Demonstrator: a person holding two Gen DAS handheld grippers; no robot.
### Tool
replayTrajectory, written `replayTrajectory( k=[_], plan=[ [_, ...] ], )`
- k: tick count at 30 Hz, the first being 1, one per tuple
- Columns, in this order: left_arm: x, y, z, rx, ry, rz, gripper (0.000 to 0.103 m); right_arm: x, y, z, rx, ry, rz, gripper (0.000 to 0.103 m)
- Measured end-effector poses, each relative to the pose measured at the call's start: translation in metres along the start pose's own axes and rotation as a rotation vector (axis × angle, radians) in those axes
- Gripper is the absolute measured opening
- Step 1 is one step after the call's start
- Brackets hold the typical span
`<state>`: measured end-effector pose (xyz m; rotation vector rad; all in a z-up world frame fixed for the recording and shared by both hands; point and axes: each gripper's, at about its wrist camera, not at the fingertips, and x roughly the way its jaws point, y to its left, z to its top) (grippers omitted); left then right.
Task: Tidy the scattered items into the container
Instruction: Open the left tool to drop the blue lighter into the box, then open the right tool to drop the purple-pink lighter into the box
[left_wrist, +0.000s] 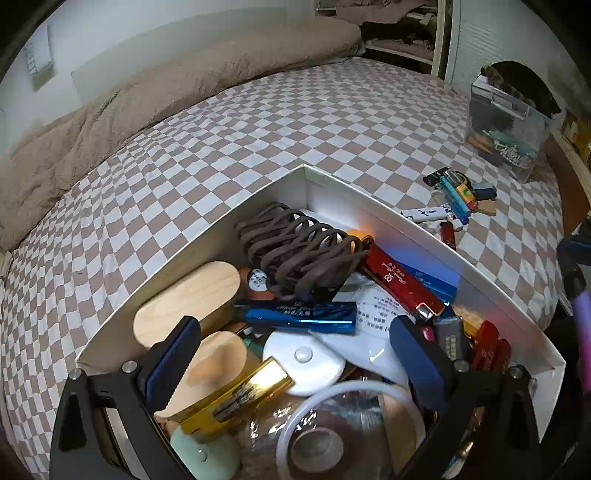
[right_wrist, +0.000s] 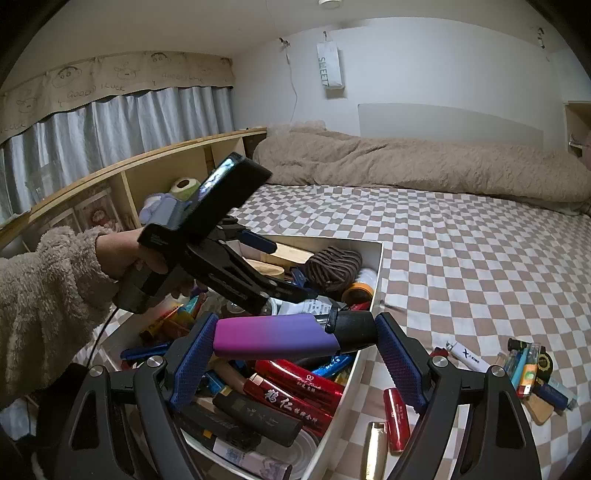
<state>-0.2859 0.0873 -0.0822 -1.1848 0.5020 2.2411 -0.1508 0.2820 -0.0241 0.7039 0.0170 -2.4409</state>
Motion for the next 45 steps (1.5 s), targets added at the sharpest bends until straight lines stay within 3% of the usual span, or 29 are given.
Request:
replayTrajectory(
  k=[5, 10, 13, 19, 32, 37, 45],
  plan=[
    [0.008, 0.009, -0.007, -0.019, 0.032, 0.083, 0.103, -0.001, -0.001, -0.001, 0.002, 0.001, -0.001, 0.085],
    [-0.001, 0.027, -0.018, -0.099, 0.017, 0.044, 0.103, 0.0, 0.001, -0.002, -0.001, 0.001, -0.002, 0.085],
    [-0.005, 0.033, -0.021, -0.118, 0.014, 0.119, 0.103, 0.002, 0.002, -0.002, -0.004, 0.006, -0.003, 0.085],
    [-0.013, 0.058, -0.034, -0.224, 0.011, 0.135, 0.103, 0.003, 0.004, -0.003, -0.008, 0.01, -0.002, 0.085],
    [-0.055, 0.056, -0.052, -0.365, -0.121, 0.165, 0.103, 0.018, 0.01, 0.002, -0.03, 0.051, 0.03, 0.085],
    [-0.073, 0.058, -0.057, -0.394, -0.172, 0.225, 0.103, 0.032, 0.011, 0.017, -0.074, 0.081, 0.039, 0.085],
    [-0.089, 0.062, -0.065, -0.482, -0.233, 0.232, 0.103, 0.068, 0.008, 0.035, -0.171, 0.163, 0.034, 0.085]
  ],
)
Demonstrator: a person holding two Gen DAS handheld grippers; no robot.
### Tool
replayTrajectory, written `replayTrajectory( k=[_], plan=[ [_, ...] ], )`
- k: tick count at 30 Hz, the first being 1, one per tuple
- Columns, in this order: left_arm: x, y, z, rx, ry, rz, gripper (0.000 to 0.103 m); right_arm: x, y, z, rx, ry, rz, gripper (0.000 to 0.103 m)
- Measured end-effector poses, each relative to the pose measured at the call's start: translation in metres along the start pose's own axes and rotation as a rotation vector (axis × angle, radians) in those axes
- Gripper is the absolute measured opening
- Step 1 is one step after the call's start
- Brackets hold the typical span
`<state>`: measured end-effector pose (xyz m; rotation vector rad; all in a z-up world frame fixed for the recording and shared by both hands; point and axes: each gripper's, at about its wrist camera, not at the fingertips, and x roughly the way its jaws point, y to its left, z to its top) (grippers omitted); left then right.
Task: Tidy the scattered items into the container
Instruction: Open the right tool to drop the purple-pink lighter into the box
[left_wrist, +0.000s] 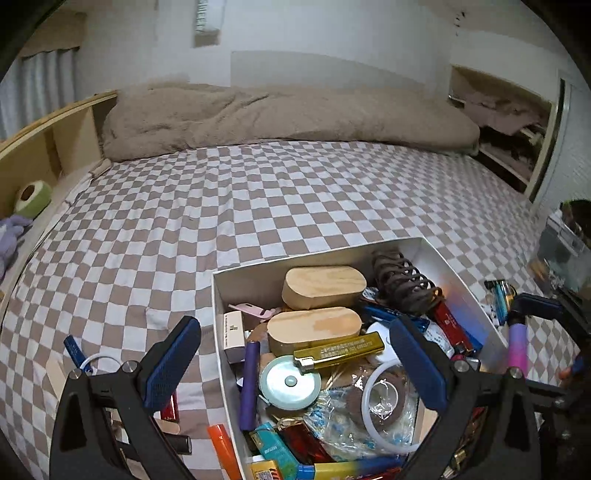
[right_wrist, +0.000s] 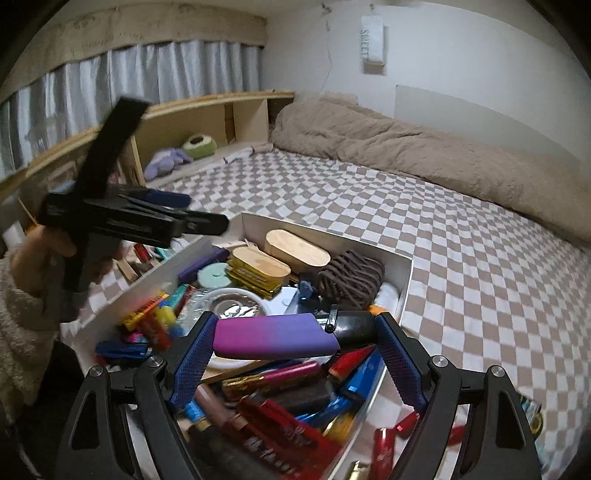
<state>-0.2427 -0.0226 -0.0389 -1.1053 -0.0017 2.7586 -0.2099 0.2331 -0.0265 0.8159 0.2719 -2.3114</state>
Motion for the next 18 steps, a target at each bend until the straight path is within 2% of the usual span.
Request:
replayTrajectory(
  k=[8, 15, 18],
  plan=[
    [-0.007, 0.007, -0.007, -0.135, -0.055, -0.022, 0.103, 0.041, -0.007, 0.007, -0.123, 0.145, -0.006, 0.085],
    [-0.014, 0.016, -0.014, -0.158, -0.077, -0.034, 0.103, 0.059, -0.01, 0.01, -0.158, 0.202, -0.028, 0.085],
    [-0.016, 0.023, -0.018, -0.179, -0.082, -0.05, 0.103, 0.058, -0.008, 0.008, -0.167, 0.198, -0.049, 0.085]
  ],
)
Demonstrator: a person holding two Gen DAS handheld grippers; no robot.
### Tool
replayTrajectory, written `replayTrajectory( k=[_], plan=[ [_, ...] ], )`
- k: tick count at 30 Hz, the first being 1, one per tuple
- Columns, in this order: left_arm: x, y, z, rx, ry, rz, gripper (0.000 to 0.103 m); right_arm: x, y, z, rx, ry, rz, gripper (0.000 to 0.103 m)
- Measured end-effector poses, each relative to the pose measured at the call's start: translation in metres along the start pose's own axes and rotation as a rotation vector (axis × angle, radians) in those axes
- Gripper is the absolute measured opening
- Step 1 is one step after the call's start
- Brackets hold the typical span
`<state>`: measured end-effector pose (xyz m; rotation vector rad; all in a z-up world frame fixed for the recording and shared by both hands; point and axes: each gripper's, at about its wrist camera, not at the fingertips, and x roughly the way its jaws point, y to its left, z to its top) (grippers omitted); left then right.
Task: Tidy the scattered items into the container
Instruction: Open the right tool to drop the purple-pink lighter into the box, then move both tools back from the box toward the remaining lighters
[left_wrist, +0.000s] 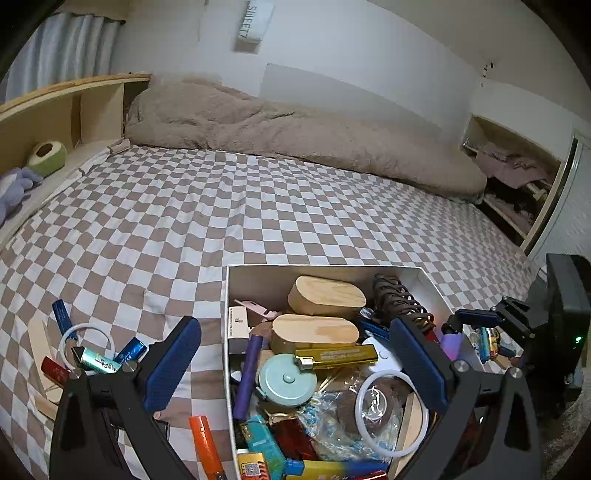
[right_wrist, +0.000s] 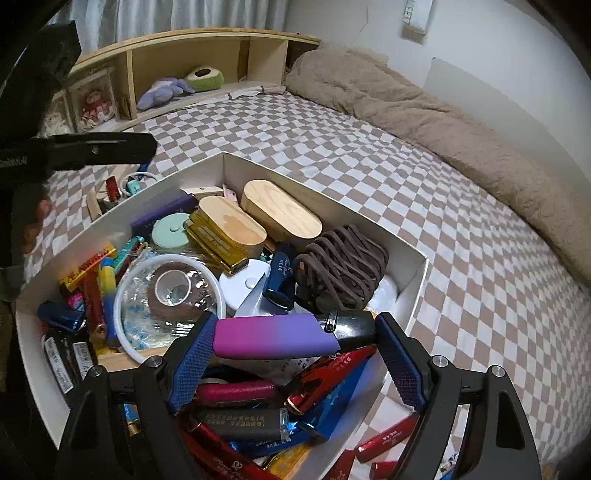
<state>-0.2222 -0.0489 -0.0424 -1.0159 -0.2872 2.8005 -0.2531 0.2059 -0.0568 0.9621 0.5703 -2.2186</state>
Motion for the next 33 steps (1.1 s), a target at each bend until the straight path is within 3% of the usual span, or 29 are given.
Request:
replayTrajectory(
  k=[2, 3, 4, 17, 25, 33],
  plan=[
    [-0.001, 0.001, -0.001, -0.003, 0.0, 0.002, 0.103, -0.001, 0.001, -0.001, 0.003, 0.002, -0.002, 0.086],
    [-0.002, 0.002, -0.002, -0.003, 0.0, 0.001, 0.103, -0.003, 0.002, -0.001, 0.005, -0.002, -0.004, 0.091],
    [-0.003, 0.002, -0.002, -0.004, 0.0, 0.0, 0.103, -0.005, 0.002, -0.001, 0.007, -0.011, -0.006, 0.103],
    [-0.008, 0.001, -0.007, 0.011, -0.009, -0.011, 0.103, -0.035, -0.002, -0.001, 0.104, -0.117, -0.03, 0.103],
    [-0.011, -0.001, -0.01, 0.03, -0.015, -0.002, 0.103, -0.035, 0.003, -0.005, 0.154, -0.134, -0.016, 0.103],
    [-0.019, -0.003, -0.014, 0.056, -0.039, 0.029, 0.103, -0.052, 0.01, -0.008, 0.163, -0.196, -0.097, 0.103]
  ],
)
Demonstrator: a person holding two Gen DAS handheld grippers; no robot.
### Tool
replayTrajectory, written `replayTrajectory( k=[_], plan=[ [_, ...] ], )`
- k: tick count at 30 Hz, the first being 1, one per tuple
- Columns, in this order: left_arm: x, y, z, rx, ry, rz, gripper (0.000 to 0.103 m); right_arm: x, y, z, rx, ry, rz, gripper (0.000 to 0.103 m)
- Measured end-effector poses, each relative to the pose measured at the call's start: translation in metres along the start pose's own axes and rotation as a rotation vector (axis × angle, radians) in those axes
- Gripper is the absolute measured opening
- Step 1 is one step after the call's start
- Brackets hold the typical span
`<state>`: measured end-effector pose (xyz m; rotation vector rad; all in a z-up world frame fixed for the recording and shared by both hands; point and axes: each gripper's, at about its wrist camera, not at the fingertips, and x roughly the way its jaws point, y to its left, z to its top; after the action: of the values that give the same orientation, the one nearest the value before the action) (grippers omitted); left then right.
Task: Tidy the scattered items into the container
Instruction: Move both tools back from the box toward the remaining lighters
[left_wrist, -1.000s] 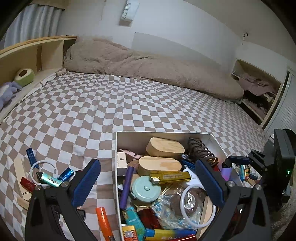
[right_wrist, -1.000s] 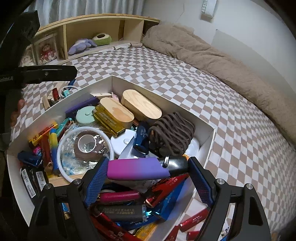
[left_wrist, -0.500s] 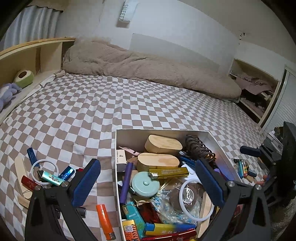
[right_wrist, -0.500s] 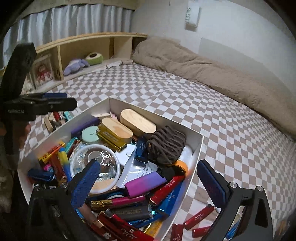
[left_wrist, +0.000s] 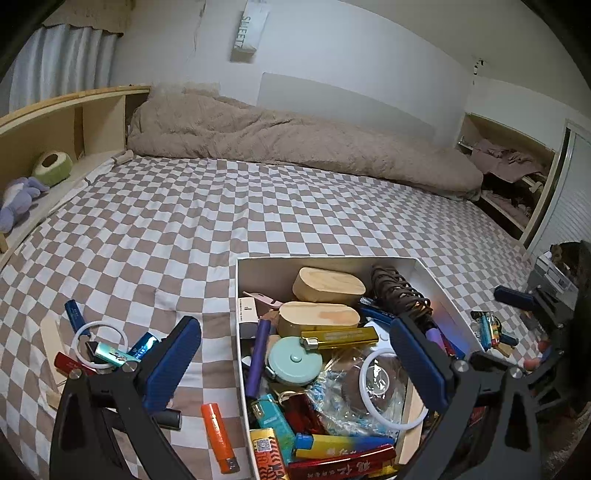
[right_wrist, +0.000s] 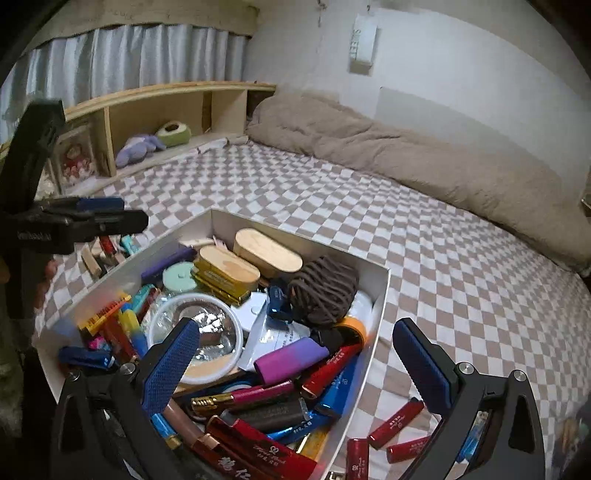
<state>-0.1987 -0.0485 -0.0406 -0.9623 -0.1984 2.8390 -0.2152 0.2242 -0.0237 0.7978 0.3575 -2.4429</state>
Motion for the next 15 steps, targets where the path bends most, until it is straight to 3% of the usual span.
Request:
replayTrajectory(
  k=[15],
  plan=[
    [-0.015, -0.007, -0.008, 0.047, -0.064, 0.035, 0.103, -0.016, -0.002, -0.007, 0.109, -0.099, -0.089, 0.103]
  ],
)
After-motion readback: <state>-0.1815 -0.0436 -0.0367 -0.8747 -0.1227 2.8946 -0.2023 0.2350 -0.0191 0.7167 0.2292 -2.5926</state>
